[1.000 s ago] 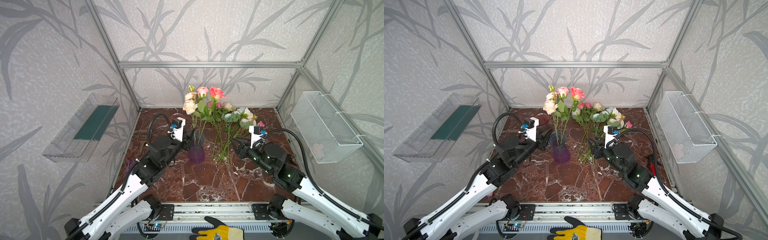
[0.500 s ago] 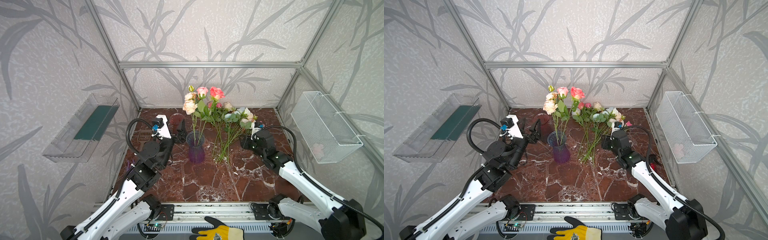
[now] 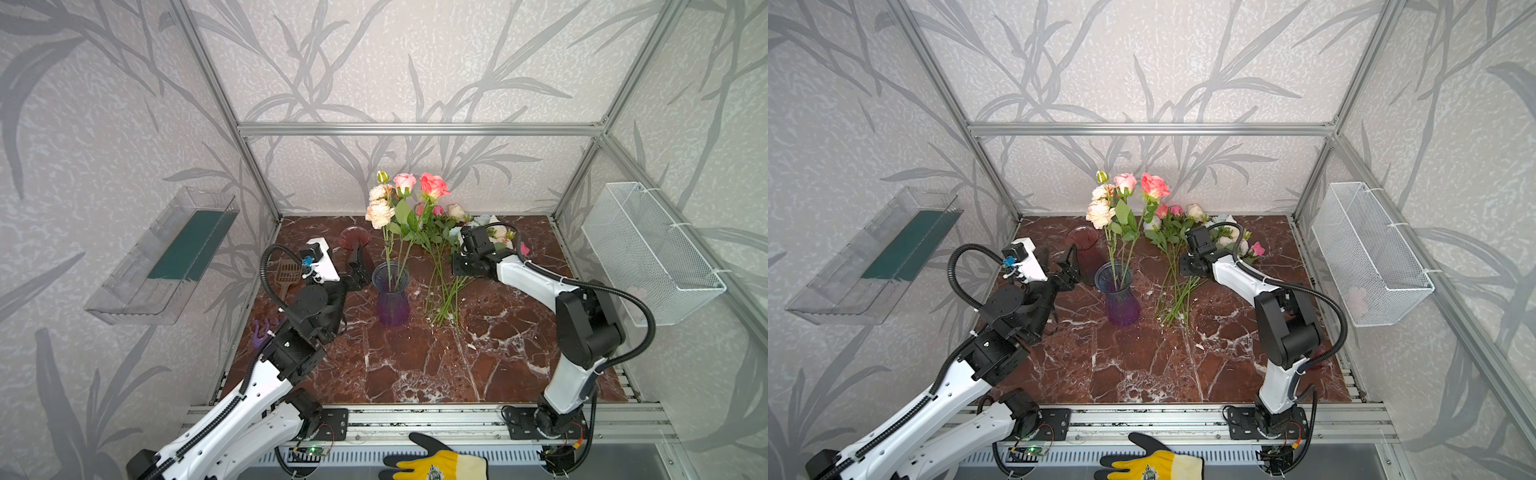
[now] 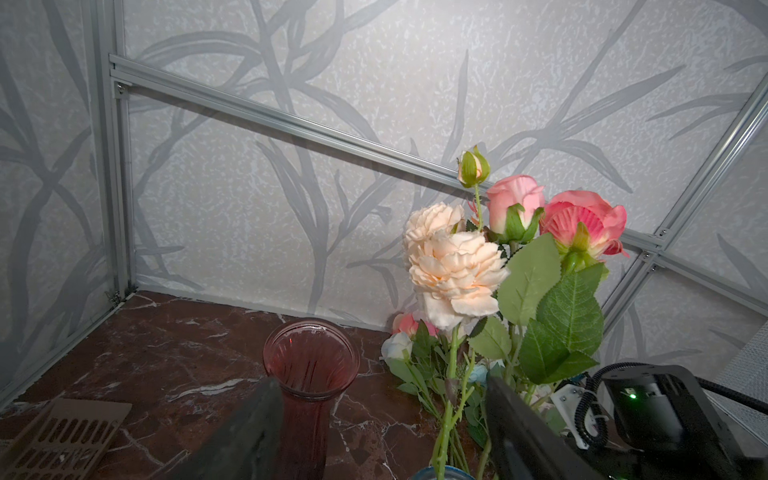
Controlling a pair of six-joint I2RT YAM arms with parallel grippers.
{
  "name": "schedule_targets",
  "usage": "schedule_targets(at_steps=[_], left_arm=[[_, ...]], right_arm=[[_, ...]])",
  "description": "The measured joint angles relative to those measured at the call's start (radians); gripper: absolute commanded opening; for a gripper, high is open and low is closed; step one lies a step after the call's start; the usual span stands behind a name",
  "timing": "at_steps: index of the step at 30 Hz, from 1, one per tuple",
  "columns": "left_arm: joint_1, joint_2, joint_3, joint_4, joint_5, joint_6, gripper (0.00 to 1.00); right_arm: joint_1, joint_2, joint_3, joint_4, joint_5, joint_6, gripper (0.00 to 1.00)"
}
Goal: Arrange the flowers into the vase
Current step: 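Open the left gripper while the right gripper reaches to the rose pile, then grasp a pale blue rose stem with the right gripper and lift it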
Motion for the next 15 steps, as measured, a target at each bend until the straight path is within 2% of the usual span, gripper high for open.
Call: schedule_targets(at_steps=[15], left_arm=[[0.001,0.03,0.0,-0.03,0.063,-0.077,0.75]], right_arm=[[-0.011,0.2,0.157,-0.106,0.067,-0.003,0.28]])
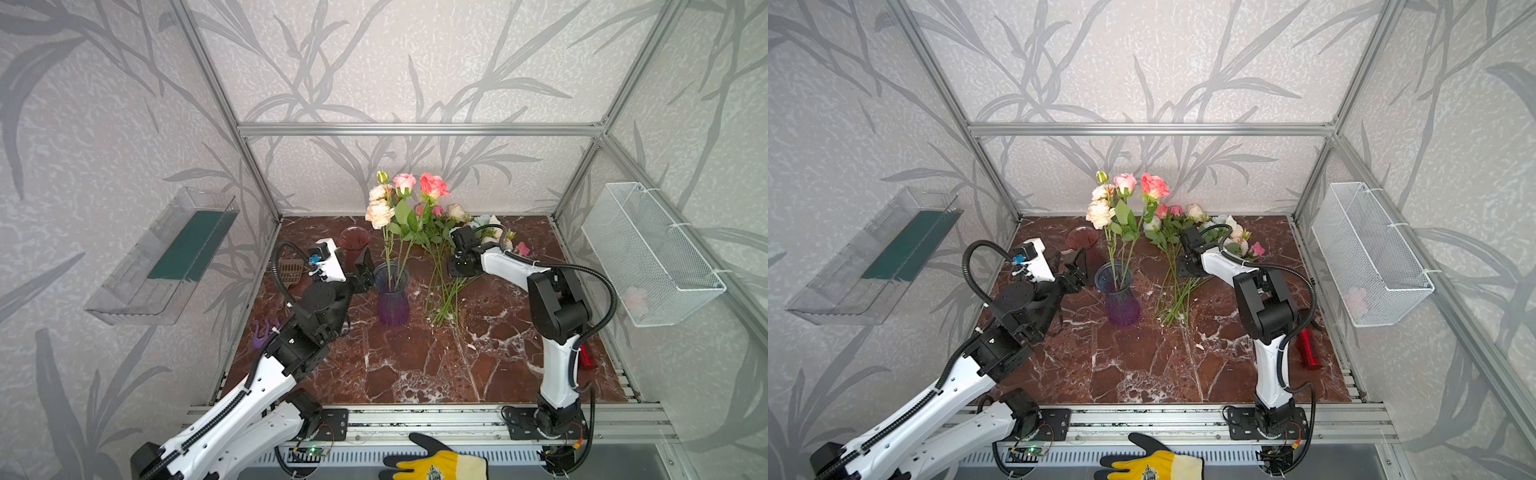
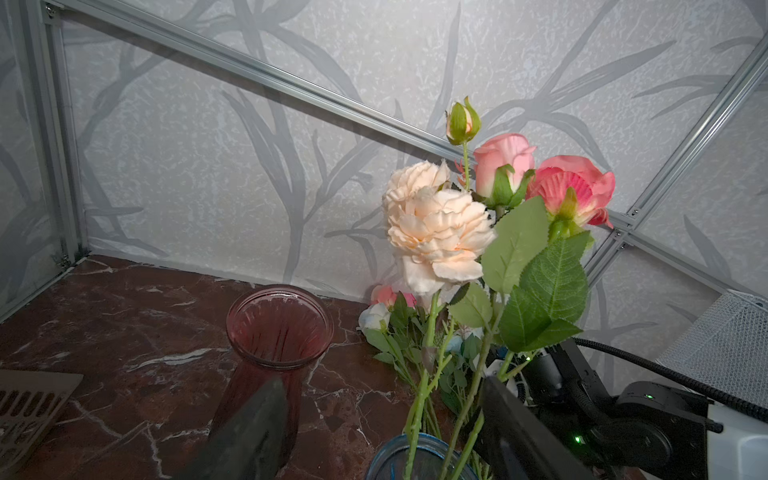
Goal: Arrange the flowers into the vase
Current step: 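Grasp a pale blue rose stem with the right gripper and lift it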
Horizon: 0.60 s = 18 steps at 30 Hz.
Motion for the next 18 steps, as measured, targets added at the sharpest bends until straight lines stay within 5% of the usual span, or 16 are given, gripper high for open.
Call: schedule_targets(at_steps=[18], left_arm=[[0.012,0.018,0.0,-0.015,0.041,-0.019,0.75]], right_arm=[[-0.015,-0.026,-0.041,0.014,0.003,0.033,0.05]])
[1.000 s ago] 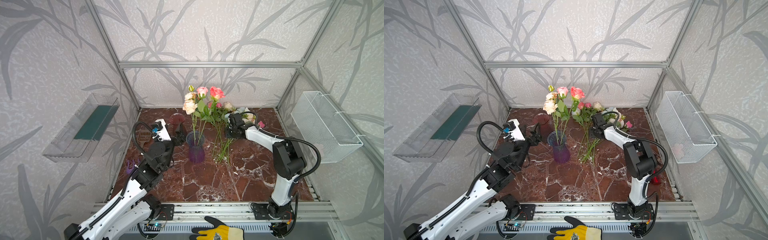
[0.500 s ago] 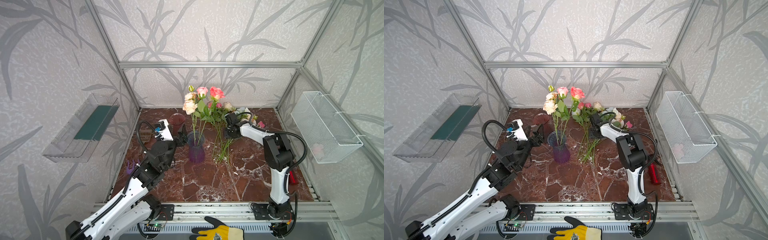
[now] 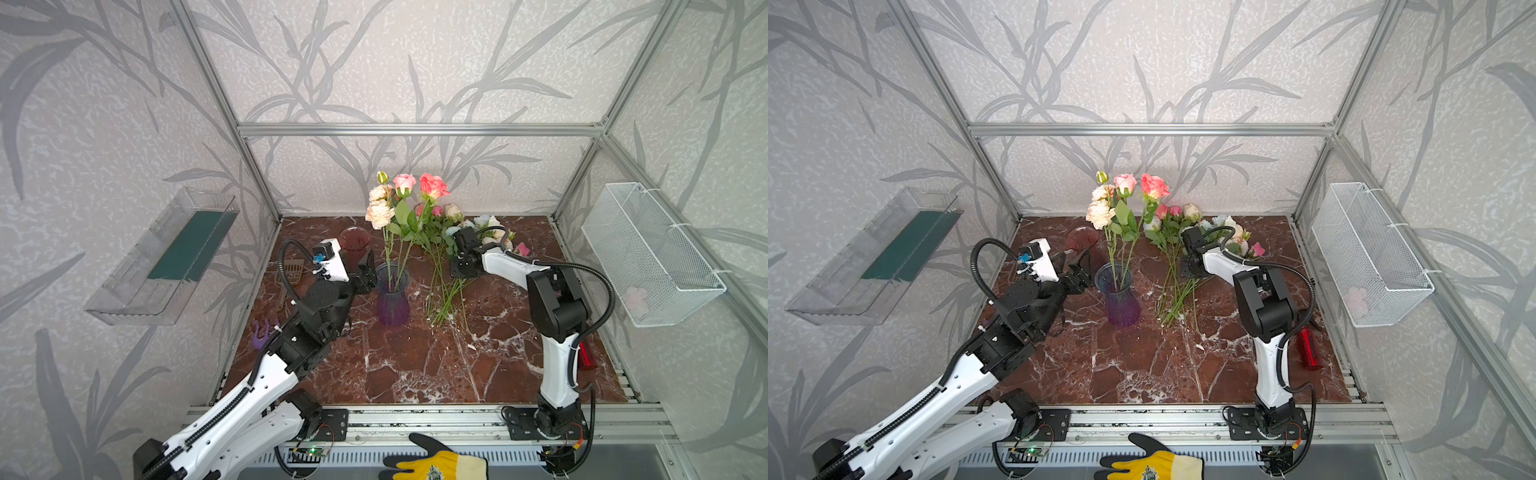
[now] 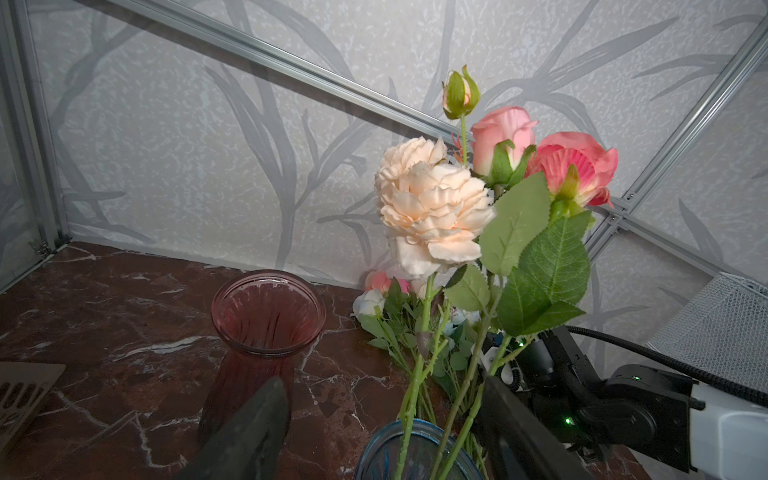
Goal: Arrange the flowers into the vase
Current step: 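Grasp a pale blue rose stem with the right gripper and lift it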
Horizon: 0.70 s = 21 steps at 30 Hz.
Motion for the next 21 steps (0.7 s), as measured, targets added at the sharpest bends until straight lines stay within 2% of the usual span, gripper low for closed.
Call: schedule_targets(at_steps=[13,18,21], left_arm=[[0.005,0.004,0.0,0.001,0.04,-0.005,0.75],[0.005,0.019,0.0,0.013,0.113,-0.005,0.74],[0.005,0.034,0.0,0.031,0.178,-0.007,0.68]], right_arm=[[0.0,-0.313,-0.205,0.138,-0.108,0.077,0.06],[0.0,-0.481,-0.363,0.251,-0.158,0.093,0.06],[0.0,-0.598,-0.471,0.339,-0.17,0.107,0.06]])
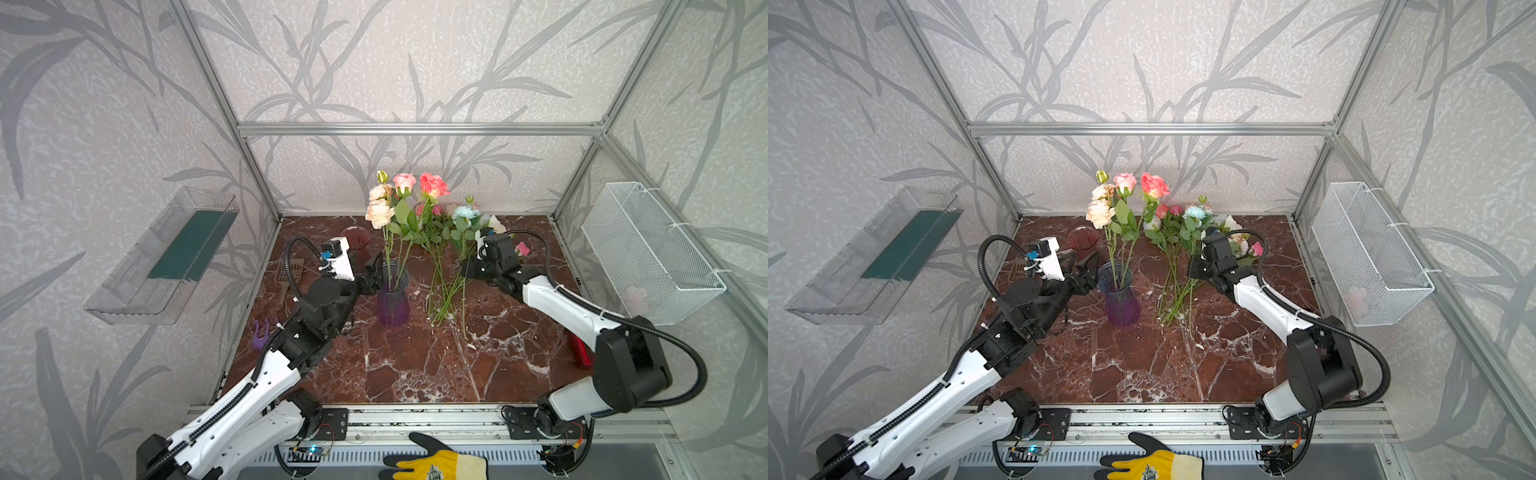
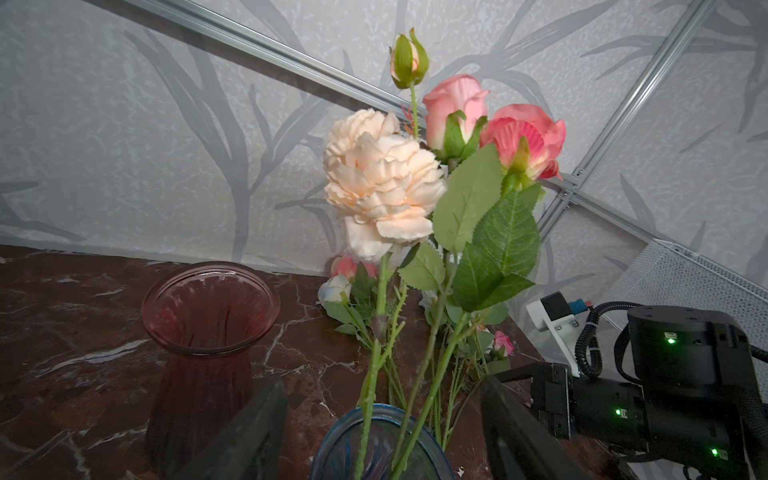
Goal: Arrange the flowers into the vase
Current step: 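Grasp a pale blue rose stem with the right gripper and lift it, then carry the pale blue rose toward the left gripper while the left gripper reaches toward it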
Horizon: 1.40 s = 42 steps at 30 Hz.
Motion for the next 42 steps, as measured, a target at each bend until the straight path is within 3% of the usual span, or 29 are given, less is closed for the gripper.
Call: schedule_targets(at_steps=[5,8,13,19,25,35,42], left_arm=[[0.0,0.037,0.011,0.013,0.101,-0.006,0.66],[0.0,0.065,0.027,0.014,0.179,-0.007,0.69],[-0.01,0.142,0.093,0.015,0.33,-0.007,0.63],[-0.099,0.206,0.123,0.007,0.508,0.022,0.65],[-0.195,0.267,0.185,-0.036,0.64,0.078,0.71],[-0.204,0.347,0.192,-0.045,0.718,0.074,0.71],[-0.204,0.347,0.192,-0.034,0.726,0.069,0.56]], right_arm=[[0.0,-0.167,-0.132,0.118,-0.005,0.006,0.06],[0.003,-0.262,-0.201,0.19,-0.005,0.006,0.06],[0.021,-0.433,-0.316,0.315,0.003,0.006,0.06],[0.075,-0.595,-0.403,0.431,0.02,0.003,0.06],[0.153,-0.642,-0.403,0.48,0.024,-0.02,0.06],[0.307,-0.642,-0.395,0.538,0.033,-0.031,0.06],[0.389,-0.615,-0.387,0.588,0.04,-0.034,0.06]])
